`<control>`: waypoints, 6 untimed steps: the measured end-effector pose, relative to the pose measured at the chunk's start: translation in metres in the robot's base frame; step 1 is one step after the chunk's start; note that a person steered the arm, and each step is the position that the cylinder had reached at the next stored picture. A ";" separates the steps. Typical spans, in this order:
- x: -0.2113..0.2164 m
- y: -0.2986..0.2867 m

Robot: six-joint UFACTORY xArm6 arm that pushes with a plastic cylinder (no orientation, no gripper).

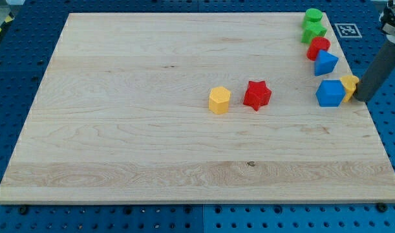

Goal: Slide the yellow heart along with blue cube left a bit

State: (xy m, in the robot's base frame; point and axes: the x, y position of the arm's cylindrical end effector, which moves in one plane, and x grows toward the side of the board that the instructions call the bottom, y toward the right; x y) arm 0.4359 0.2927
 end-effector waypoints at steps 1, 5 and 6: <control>-0.007 0.000; -0.015 -0.001; -0.015 -0.009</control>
State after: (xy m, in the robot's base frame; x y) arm 0.4210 0.2833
